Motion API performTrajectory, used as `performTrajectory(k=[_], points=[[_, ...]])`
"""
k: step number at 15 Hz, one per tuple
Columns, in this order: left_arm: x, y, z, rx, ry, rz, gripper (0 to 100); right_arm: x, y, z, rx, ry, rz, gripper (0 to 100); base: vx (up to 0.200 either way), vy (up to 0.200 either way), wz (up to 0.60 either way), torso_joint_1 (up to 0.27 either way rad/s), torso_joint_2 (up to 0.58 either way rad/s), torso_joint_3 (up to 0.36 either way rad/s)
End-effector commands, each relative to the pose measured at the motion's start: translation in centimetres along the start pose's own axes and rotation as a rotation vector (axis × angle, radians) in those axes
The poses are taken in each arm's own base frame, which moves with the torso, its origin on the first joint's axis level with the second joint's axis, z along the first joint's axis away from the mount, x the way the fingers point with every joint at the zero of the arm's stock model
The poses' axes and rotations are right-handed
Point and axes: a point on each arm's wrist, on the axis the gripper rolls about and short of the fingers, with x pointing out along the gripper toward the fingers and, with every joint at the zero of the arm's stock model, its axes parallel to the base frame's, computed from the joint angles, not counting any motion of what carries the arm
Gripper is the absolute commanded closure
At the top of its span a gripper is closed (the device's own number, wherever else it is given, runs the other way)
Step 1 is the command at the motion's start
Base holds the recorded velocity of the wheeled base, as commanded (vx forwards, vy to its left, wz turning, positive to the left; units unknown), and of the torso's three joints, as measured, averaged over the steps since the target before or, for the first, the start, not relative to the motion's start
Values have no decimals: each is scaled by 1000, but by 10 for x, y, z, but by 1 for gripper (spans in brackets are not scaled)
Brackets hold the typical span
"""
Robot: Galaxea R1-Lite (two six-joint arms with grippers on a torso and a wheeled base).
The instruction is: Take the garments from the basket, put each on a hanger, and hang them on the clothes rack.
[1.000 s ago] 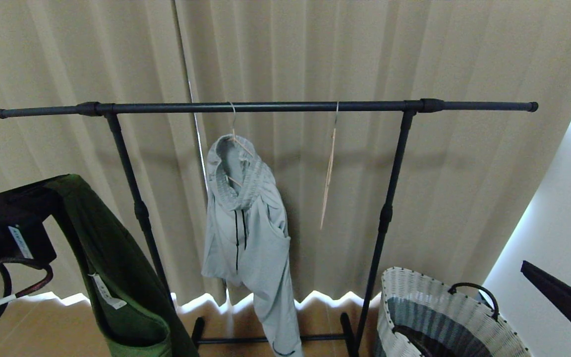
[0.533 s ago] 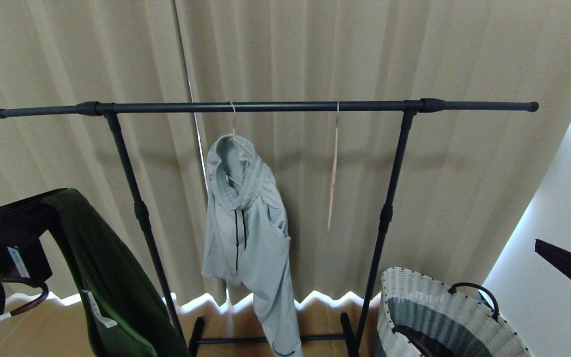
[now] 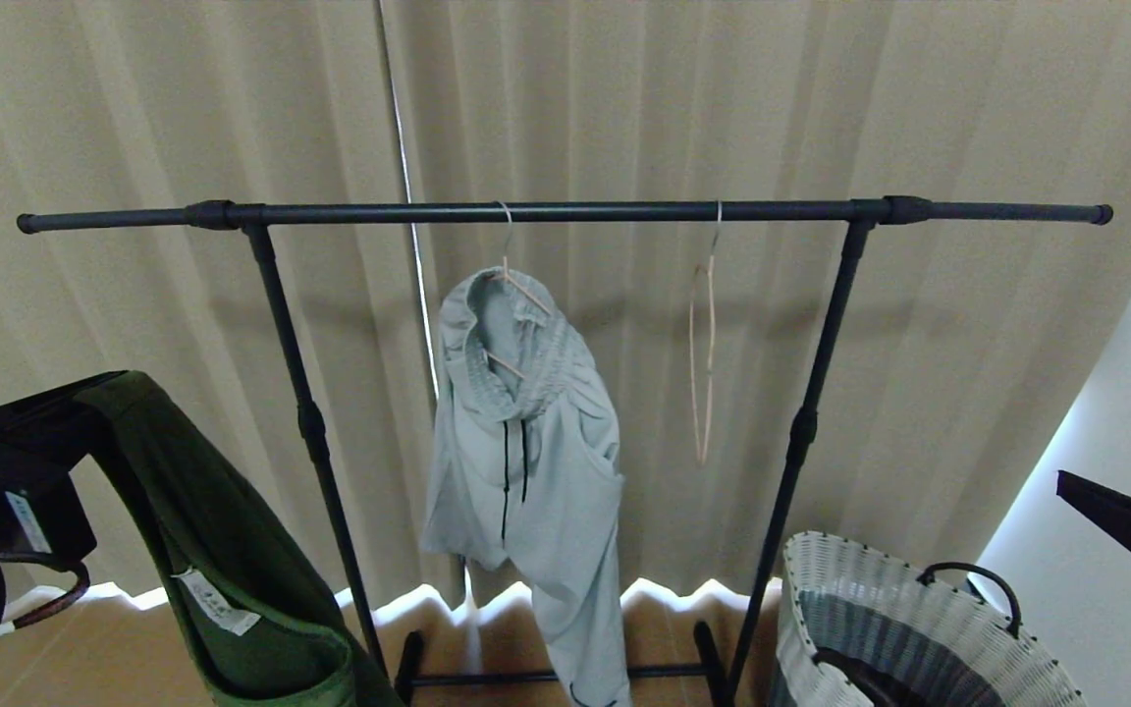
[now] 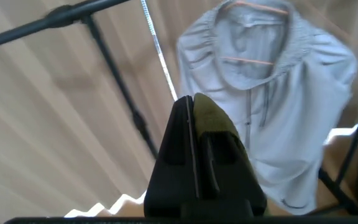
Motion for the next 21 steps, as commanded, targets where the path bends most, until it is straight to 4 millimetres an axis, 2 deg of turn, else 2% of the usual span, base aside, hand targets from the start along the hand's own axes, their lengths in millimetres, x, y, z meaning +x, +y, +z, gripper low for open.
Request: performTrajectory(k=[1, 4, 13, 18, 21], points=[[0, 0, 0, 0, 3, -1, 100, 2, 0, 0, -1, 8, 3, 0, 0, 200, 0, 2, 7, 7], [0, 0, -1, -1, 5, 0, 100, 2, 1, 0, -5, 8, 10, 0, 0, 200, 0, 4, 2, 2], [-4, -1, -3, -4, -2, -6, 100, 1, 1, -1, -10, 4, 16, 0, 0, 0, 0, 0, 0, 0], [-4, -1, -5, -5, 6, -6, 100, 2, 1, -2, -71, 12, 14, 0, 0, 0, 0, 0, 0, 0], [-5, -2, -7, -2, 11, -9, 100, 3, 1, -1, -70, 12, 13, 0, 200, 0, 0, -2, -5, 2]])
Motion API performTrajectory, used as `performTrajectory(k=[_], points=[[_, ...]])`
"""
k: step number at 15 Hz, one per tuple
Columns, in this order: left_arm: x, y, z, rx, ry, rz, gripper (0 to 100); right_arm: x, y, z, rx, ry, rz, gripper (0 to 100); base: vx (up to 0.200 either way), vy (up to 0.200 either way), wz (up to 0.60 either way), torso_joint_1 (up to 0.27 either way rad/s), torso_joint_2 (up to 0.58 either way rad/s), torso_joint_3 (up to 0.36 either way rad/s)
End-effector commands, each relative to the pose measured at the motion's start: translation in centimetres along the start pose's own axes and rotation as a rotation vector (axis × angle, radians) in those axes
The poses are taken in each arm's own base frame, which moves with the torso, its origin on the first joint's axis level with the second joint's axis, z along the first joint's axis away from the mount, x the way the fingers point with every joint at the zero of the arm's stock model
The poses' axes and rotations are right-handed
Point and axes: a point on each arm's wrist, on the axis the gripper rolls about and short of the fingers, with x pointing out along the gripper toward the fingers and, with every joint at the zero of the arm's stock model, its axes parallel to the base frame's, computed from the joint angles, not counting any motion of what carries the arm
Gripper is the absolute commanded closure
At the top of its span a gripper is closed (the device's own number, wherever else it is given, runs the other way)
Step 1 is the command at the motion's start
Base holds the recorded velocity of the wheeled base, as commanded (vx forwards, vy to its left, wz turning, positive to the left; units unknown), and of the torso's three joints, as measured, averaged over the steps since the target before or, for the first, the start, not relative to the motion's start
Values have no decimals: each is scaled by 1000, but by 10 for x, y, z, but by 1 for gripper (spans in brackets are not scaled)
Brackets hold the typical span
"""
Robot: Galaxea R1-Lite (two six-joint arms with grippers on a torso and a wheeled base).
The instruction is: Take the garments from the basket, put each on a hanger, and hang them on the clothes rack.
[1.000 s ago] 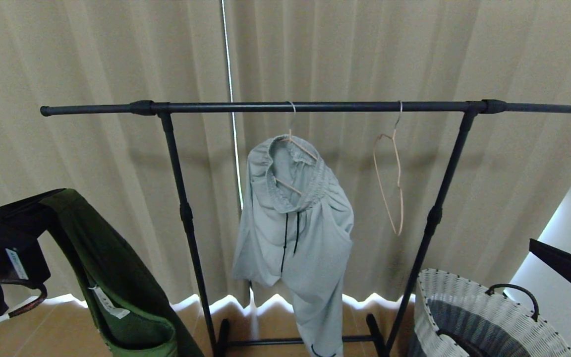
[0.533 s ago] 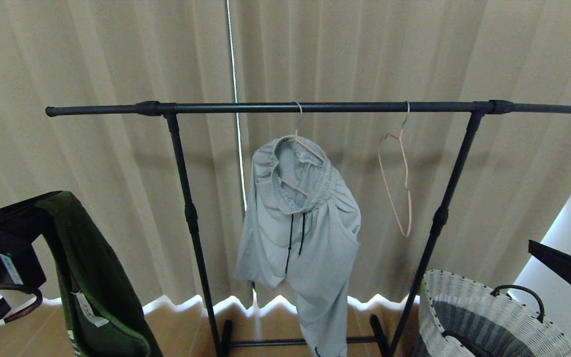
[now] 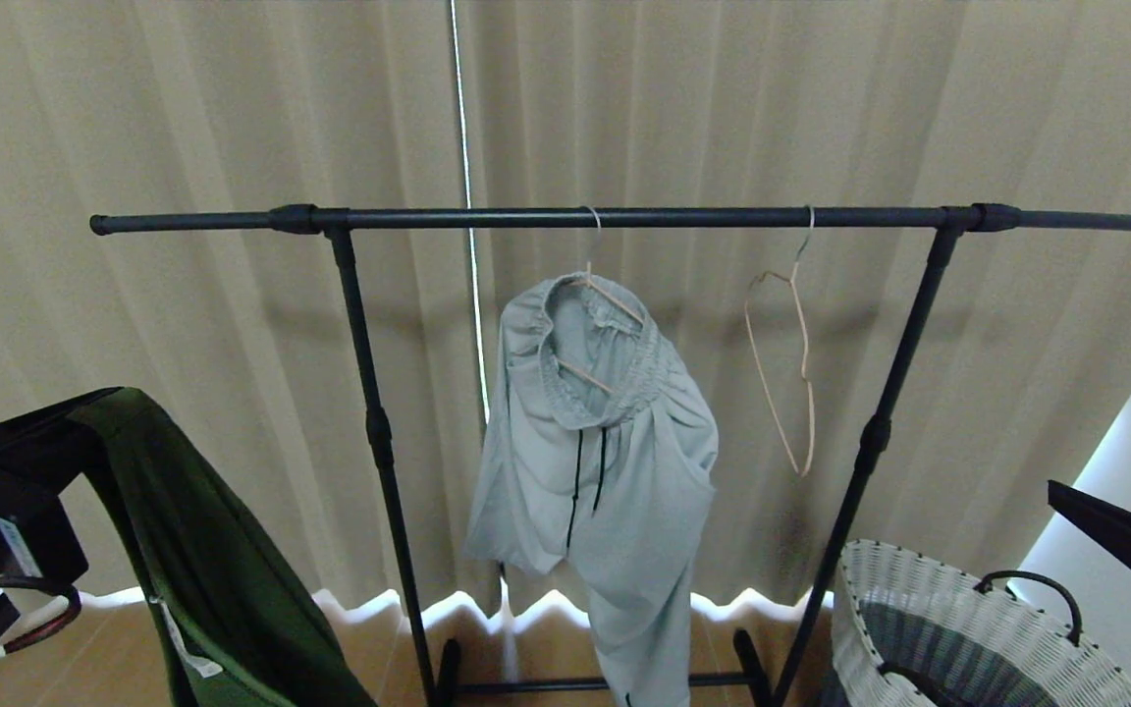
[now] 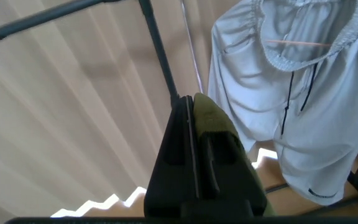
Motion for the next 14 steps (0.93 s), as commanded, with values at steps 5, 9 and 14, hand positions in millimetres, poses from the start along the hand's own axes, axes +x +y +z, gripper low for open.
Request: performTrajectory(k=[5, 9, 14], points=[[0, -2, -6, 2, 23, -6, 100, 11, 0, -2, 2, 42, 6, 0, 200, 0, 0, 1, -1, 4], [0, -2, -8, 5, 29, -6, 100, 27, 0, 2, 15, 85, 21, 0, 200, 0, 0, 2, 2, 4], [-1, -3, -11, 8, 36, -11, 100, 52, 29, 19, 109, 116, 139, 0, 0, 0, 0, 0, 0, 0]])
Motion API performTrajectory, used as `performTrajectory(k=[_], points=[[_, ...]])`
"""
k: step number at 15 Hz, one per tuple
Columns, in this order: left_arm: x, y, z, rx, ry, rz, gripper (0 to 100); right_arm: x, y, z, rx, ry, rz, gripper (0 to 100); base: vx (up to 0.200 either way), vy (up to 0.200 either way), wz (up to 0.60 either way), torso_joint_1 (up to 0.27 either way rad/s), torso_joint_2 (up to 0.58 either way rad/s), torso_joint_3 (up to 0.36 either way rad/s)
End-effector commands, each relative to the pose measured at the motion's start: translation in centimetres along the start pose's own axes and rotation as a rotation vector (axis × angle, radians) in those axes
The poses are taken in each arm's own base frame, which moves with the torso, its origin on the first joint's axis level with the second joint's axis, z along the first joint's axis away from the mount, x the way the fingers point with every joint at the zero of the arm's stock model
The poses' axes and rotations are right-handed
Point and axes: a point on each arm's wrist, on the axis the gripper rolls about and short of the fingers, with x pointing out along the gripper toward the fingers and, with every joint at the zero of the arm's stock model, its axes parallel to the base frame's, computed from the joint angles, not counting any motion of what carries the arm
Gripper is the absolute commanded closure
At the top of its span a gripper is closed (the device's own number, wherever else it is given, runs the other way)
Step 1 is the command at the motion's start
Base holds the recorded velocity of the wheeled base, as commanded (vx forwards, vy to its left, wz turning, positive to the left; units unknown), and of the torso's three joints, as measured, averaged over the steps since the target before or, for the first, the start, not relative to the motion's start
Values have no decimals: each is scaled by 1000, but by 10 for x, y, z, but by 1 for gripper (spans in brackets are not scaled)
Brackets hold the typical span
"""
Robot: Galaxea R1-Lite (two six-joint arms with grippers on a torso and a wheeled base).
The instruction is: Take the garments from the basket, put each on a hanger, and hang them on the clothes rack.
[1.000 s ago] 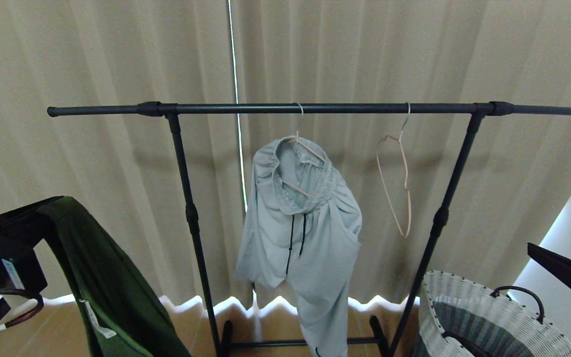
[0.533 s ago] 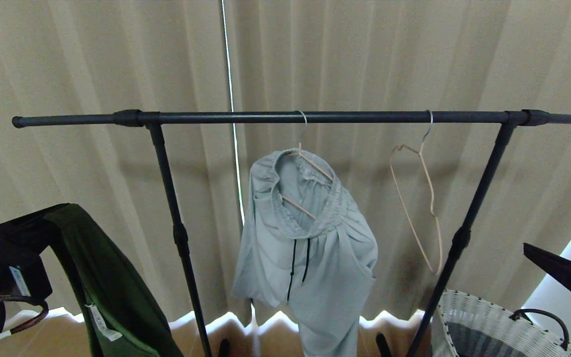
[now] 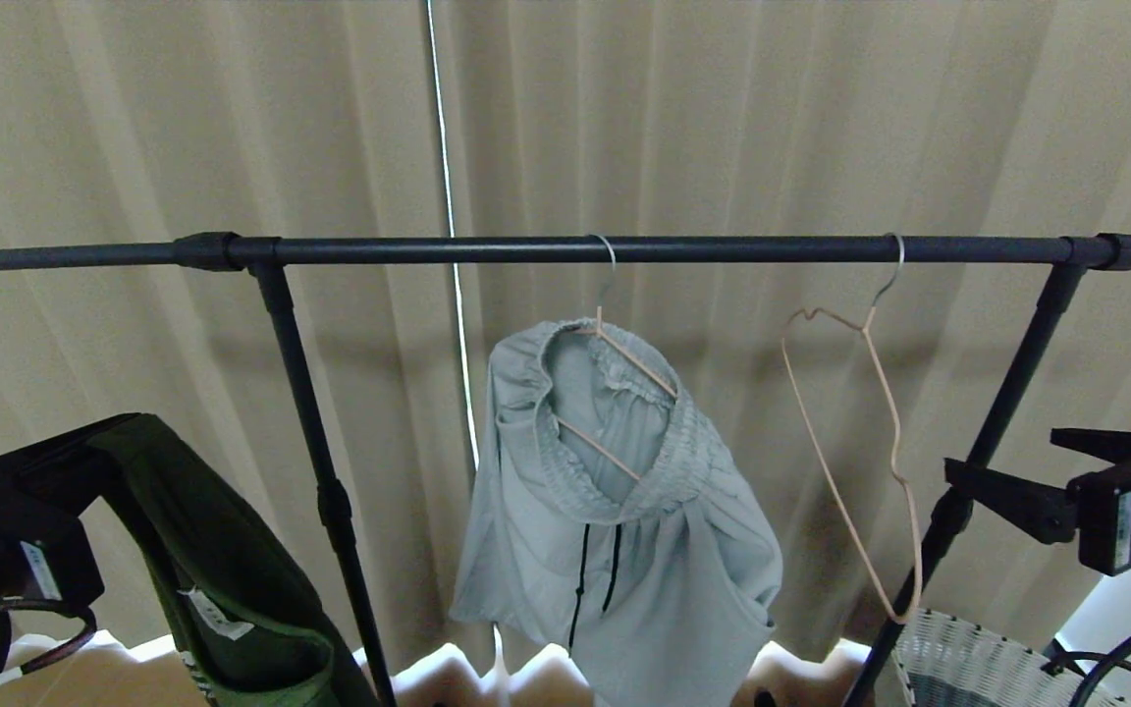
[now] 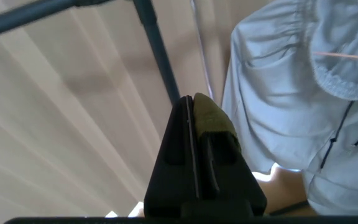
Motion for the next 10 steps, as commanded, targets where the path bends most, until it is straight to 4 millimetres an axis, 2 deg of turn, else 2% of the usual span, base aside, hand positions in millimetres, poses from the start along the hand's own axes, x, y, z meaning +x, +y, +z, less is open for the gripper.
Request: performTrajectory(k=[1, 4, 8, 10], points=[[-1, 0, -1, 0, 3, 0, 100, 25, 18, 8, 13, 52, 41, 0, 0, 0, 0, 0, 0, 0], [-3, 0, 0, 0, -11, 2, 100, 55, 24, 11, 14, 113, -5, 0, 0, 0, 0, 0, 0, 0], [-4, 0, 0, 0, -11, 2, 100, 82, 30, 6, 46, 133, -98, 0, 0, 0, 0, 0, 0, 0], [-4, 0, 0, 0, -14, 2, 100, 88, 31, 1, 50, 153, -135, 0, 0, 0, 0, 0, 0, 0]])
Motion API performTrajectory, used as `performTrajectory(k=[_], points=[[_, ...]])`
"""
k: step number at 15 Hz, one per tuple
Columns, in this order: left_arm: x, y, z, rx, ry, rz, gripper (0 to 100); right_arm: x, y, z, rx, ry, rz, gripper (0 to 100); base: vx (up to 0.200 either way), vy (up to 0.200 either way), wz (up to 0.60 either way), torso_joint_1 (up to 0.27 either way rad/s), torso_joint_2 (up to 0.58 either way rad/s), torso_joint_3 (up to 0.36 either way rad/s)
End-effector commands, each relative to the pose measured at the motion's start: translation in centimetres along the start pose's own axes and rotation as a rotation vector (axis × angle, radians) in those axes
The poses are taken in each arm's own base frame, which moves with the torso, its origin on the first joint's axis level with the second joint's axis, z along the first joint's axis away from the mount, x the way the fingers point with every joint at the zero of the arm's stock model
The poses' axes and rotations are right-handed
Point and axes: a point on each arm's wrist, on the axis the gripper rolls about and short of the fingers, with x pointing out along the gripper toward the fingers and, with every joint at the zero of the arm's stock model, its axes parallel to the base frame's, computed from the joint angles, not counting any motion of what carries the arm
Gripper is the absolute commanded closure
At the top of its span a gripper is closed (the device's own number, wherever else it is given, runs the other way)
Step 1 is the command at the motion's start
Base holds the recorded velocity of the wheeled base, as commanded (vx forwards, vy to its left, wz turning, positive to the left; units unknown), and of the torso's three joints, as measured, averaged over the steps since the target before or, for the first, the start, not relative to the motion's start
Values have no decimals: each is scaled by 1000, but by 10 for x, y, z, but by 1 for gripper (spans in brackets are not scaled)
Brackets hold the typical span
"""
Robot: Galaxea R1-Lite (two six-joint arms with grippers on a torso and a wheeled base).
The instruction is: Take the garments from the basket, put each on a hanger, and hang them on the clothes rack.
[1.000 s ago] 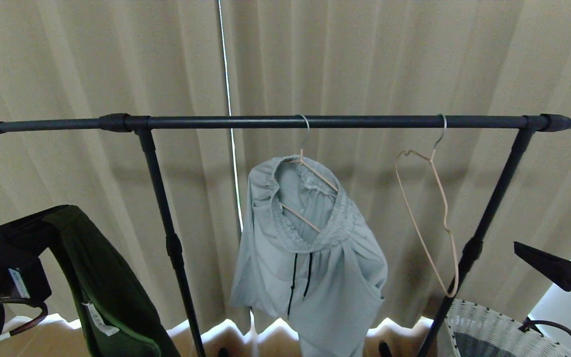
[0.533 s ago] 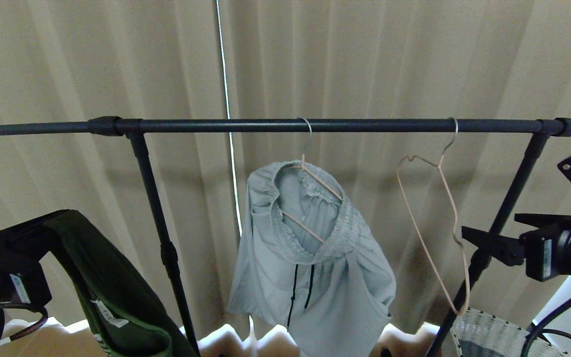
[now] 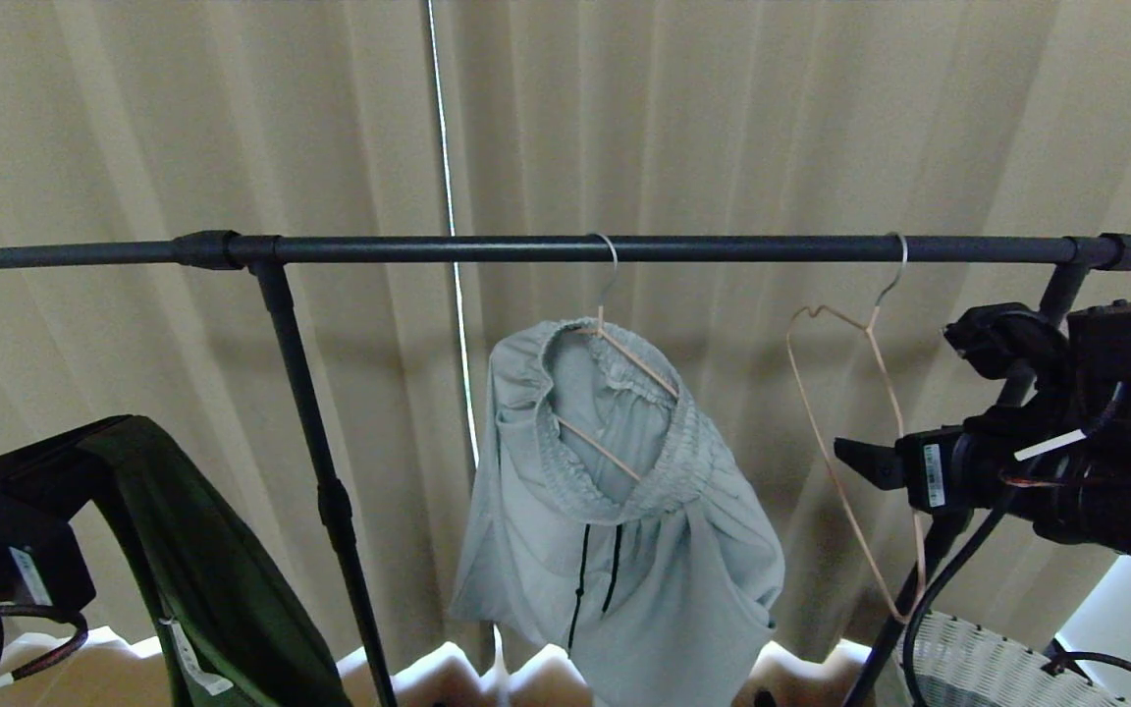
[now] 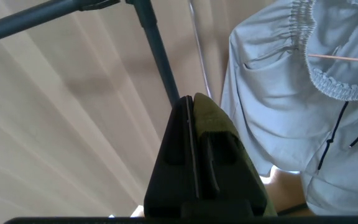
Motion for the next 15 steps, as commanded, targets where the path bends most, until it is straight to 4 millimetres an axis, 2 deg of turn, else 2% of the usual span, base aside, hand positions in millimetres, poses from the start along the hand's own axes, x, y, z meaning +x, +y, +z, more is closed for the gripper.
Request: performTrajectory(k=[1, 2, 3, 8, 15], points=[[0, 0, 1, 0, -3, 1, 100, 12, 3, -6, -8, 37, -24, 0, 0, 0, 0, 0, 0, 0], [-2, 0, 1, -1, -10, 2, 100, 11, 3, -6, -8, 35, -38, 0, 0, 0, 0, 0, 0, 0], [-3, 1, 1, -1, -12, 2, 100, 12, 2, -8, -10, 39, -48, 100, 0, 0, 0, 0, 0, 0], [-4, 1, 2, -1, -19, 4, 100, 9, 1, -6, -6, 27, -61, 100, 0, 0, 0, 0, 0, 0], [-4, 0, -1, 1, -9, 1, 100, -9, -3, -1, 17, -35, -53, 100, 0, 0, 0, 0, 0, 0]])
